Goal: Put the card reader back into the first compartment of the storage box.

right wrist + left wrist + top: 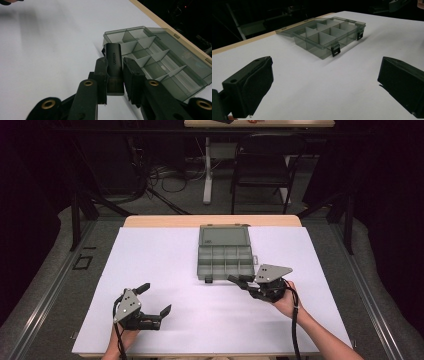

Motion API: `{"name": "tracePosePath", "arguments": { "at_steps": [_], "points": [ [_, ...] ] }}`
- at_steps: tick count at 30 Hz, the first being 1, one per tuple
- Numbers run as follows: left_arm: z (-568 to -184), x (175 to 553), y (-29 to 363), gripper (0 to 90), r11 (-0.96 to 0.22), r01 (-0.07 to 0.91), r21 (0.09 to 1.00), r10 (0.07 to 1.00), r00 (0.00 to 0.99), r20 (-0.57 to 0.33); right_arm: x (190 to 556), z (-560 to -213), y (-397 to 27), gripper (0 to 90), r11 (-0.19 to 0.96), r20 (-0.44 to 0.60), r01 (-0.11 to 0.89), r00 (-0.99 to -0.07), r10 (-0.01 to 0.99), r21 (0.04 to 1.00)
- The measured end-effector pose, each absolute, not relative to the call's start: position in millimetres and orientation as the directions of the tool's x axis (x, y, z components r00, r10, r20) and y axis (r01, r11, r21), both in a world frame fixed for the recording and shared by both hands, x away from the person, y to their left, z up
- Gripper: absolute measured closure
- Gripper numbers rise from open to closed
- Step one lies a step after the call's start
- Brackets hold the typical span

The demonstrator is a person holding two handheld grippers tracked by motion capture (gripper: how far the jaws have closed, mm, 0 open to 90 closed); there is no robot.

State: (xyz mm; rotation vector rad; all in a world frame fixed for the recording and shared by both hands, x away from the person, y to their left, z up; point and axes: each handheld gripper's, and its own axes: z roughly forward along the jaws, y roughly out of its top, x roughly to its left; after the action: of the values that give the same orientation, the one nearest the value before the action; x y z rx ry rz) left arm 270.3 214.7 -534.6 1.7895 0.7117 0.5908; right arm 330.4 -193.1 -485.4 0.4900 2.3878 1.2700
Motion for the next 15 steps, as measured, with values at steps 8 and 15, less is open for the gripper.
{"name": "tracePosePath", "arguments": {
  "at_steps": [8,15],
  "points": [
    [-535,270,214,0.0,-0.254,0.185,0.949,0.716,0.696,0.056,337,-481,-185,74.1,0.535,-0.184,0.115,-0.862,0.472,0.837],
    [-534,270,215,0.0,-0.249,0.182,0.951,0.711,0.701,0.052,344,-479,-181,74.1,0.532,-0.184,0.114,-0.861,0.475,0.839]
  ]
}}
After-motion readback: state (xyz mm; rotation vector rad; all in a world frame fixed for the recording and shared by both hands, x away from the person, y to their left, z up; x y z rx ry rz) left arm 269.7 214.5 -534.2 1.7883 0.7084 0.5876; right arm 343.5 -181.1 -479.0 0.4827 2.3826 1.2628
